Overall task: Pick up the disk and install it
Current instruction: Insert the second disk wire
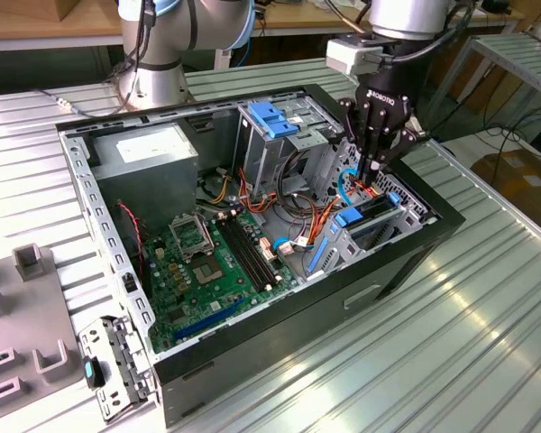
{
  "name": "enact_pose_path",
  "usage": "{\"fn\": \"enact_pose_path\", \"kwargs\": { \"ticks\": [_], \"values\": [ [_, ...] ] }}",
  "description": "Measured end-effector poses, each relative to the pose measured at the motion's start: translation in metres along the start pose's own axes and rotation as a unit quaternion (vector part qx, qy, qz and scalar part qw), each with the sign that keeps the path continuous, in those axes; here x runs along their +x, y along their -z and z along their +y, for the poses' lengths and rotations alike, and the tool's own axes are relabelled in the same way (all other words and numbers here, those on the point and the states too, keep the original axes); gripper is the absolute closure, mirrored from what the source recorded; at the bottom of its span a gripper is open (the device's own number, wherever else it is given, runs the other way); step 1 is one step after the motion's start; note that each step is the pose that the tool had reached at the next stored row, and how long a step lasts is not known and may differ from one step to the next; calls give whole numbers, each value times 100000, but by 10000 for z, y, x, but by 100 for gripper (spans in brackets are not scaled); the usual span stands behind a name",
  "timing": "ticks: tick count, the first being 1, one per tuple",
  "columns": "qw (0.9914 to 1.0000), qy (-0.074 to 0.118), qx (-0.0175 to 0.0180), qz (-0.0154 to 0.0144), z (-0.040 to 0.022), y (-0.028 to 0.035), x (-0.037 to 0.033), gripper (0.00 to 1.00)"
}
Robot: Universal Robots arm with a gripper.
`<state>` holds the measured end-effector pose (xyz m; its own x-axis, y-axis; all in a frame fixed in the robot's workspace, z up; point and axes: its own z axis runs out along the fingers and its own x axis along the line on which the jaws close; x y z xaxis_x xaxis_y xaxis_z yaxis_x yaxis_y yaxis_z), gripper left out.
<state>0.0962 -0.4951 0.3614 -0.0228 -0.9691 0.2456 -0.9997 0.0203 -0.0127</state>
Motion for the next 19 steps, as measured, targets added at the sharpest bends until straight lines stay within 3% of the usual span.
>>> {"fn": "enact_pose_path", "kwargs": {
  "ticks": [1, 2, 5, 7, 12, 16, 18, 19],
  "values": [
    [100000, 0, -7, -308, 0, -10, 26, 84],
    [99994, -8, -24, -1051, 1, -30, 73, 84],
    [99964, -21, -59, -2666, 4, -66, 162, 84],
    [99948, -21, -70, -3222, 7, -89, 205, 84],
    [99911, -16, -94, -4226, 9, -139, 274, 84],
    [99833, 54, 81, -5770, 27, -160, 313, 84],
    [99776, 68, 303, -6676, 33, -167, 332, 84],
    [99734, 61, 535, -7264, 37, -175, 351, 84]
  ]
}}
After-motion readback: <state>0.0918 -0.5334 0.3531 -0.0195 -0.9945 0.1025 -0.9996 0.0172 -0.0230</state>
